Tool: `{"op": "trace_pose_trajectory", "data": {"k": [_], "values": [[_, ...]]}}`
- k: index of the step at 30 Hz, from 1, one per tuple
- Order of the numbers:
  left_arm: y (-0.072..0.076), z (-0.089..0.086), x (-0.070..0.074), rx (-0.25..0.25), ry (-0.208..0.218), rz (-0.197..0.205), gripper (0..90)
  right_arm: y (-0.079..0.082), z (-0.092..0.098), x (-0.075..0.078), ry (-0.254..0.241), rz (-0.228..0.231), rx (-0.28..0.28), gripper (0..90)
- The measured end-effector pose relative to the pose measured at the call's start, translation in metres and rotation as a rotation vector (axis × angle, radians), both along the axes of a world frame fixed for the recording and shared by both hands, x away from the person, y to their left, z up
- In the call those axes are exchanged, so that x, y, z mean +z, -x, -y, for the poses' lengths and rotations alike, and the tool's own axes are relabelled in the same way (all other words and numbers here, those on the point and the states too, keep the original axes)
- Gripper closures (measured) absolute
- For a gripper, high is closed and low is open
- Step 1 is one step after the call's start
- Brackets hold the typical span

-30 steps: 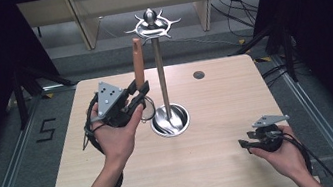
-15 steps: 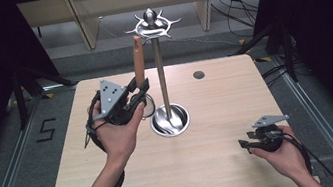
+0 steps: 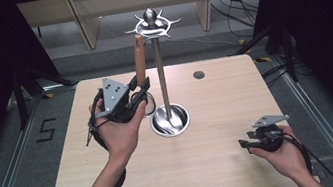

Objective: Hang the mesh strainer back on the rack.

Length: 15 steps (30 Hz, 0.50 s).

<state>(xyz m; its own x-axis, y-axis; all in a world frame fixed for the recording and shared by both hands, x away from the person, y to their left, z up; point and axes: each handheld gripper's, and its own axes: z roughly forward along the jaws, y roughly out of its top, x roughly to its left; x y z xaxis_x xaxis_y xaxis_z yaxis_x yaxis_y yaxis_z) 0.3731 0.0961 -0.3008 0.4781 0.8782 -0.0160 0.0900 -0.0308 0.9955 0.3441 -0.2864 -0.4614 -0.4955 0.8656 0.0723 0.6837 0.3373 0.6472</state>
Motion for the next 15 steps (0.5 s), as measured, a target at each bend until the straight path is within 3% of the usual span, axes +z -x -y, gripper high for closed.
{"op": "trace_pose_trajectory", "data": {"k": [4, 11, 12, 13, 15], "values": [[-0.0011, -0.0003, 0.0008, 0.008, -0.028, 0.017, 68.2, 0.0000, -0.0001, 0.0000, 0.000, 0.000, 0.000, 52.2], [-0.0020, 0.0029, 0.0007, 0.005, -0.019, -0.003, 68.2, 0.0001, -0.0001, 0.0000, -0.001, -0.001, -0.004, 52.2], [-0.0030, 0.0021, 0.0011, 0.009, -0.033, 0.012, 68.2, 0.0004, -0.0003, 0.0001, -0.003, -0.003, -0.007, 52.2], [-0.0028, 0.0035, 0.0007, 0.005, -0.017, -0.004, 68.2, -0.0001, 0.0001, 0.0000, 0.001, 0.002, 0.000, 52.2], [-0.0040, 0.0028, 0.0013, 0.008, -0.035, 0.009, 68.2, 0.0007, -0.0005, 0.0001, -0.005, -0.008, -0.010, 52.1]]}}
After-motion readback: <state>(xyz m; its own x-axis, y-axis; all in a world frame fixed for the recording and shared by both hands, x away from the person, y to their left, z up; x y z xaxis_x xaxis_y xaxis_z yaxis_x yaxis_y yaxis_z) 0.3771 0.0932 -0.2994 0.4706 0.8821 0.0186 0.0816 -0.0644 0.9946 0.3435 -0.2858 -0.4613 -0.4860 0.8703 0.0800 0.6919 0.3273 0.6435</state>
